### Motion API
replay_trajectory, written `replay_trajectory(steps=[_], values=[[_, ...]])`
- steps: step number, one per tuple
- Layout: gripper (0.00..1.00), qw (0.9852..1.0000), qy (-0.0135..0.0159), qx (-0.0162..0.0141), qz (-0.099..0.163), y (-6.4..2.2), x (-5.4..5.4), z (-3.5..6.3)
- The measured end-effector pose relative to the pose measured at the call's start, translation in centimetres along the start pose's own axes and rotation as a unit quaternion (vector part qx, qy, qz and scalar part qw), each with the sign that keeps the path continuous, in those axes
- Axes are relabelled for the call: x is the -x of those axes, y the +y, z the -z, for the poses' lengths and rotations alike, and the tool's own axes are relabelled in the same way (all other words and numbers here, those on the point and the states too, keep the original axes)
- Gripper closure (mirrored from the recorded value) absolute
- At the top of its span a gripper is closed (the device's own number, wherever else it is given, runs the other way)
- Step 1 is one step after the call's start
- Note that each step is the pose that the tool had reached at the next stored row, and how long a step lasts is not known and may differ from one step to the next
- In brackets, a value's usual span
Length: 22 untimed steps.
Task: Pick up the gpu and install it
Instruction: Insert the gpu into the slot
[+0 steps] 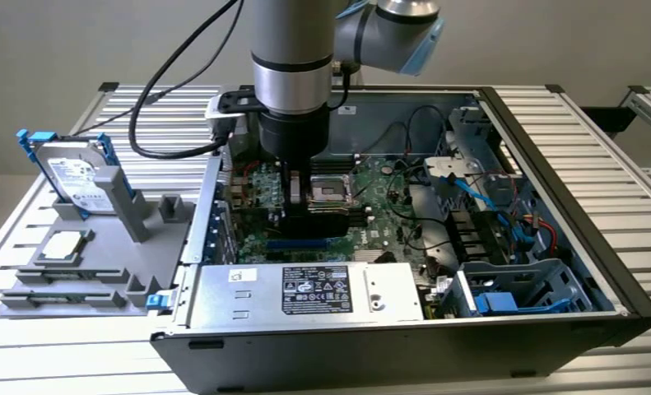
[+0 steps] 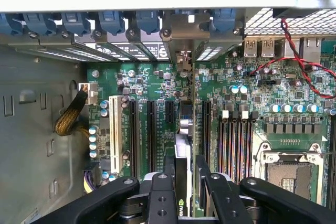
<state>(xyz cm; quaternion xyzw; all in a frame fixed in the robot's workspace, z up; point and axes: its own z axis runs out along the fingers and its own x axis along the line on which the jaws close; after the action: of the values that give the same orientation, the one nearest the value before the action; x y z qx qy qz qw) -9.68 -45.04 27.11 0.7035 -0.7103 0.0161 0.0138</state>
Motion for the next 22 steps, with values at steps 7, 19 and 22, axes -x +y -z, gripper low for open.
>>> replay_trajectory(steps=[7,19,22], values=[[0.73,1.0,0.0001,0.0038,0.0,0.02,0.02,-0.36],[0.73,1.0,-0.0004,0.0044,0.0,0.02,0.02,-0.43],[0.73,1.0,-0.0007,0.0043,0.0,0.02,0.02,-0.49]])
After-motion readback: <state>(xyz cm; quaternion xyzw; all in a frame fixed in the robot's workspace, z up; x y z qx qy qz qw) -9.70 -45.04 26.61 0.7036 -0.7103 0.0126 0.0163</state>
